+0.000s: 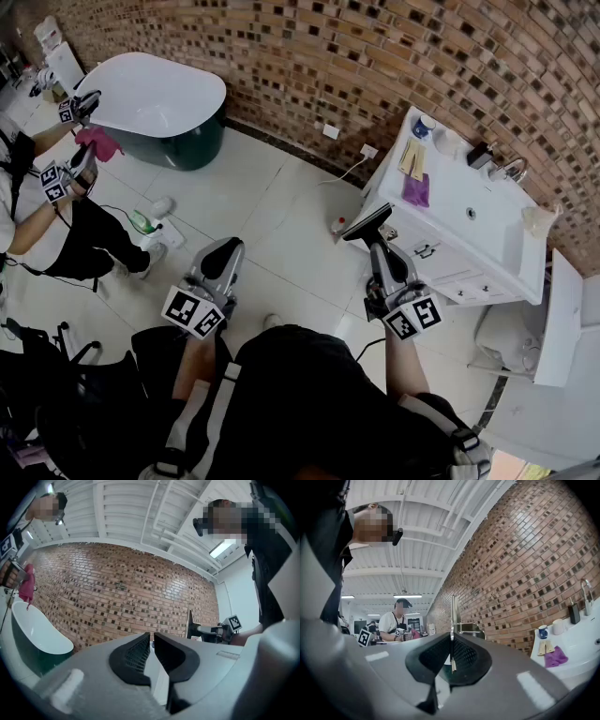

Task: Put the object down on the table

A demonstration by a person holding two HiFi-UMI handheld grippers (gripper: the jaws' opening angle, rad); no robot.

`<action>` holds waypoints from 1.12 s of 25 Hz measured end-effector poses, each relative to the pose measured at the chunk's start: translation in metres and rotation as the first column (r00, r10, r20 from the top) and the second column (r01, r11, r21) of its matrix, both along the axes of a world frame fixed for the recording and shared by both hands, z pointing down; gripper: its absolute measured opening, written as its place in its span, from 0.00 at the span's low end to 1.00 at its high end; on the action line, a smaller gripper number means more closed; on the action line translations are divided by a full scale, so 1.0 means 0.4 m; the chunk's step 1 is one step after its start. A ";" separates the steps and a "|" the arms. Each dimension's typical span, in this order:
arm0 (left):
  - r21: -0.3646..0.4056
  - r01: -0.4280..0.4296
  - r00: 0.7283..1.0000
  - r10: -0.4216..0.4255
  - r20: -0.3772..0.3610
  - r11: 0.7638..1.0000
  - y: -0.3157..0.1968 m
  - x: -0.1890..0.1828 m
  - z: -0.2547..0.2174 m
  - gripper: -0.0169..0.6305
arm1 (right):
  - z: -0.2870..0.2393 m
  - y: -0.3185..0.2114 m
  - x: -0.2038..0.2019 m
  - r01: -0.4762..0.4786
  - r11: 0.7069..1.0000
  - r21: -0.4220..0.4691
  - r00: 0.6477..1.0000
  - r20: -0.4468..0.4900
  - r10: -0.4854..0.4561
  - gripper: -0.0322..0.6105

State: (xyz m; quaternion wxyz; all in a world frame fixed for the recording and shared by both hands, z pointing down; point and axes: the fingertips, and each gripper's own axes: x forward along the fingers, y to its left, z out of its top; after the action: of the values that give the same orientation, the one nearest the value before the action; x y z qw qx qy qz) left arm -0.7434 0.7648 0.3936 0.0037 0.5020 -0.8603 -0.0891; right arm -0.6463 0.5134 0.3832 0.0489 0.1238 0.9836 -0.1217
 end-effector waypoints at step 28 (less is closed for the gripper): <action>-0.017 -0.427 0.904 0.428 0.017 0.904 -0.705 0.354 -0.020 0.03 | -0.019 -0.552 0.644 -0.468 0.884 -0.024 0.883 0.034 0.468 0.06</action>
State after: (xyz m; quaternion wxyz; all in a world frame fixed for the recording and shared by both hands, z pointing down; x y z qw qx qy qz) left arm -0.6018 0.4827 0.3855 0.0175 0.6791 -0.7300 -0.0753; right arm -0.3887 0.2925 0.3758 0.0967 -0.1151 0.9824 -0.1111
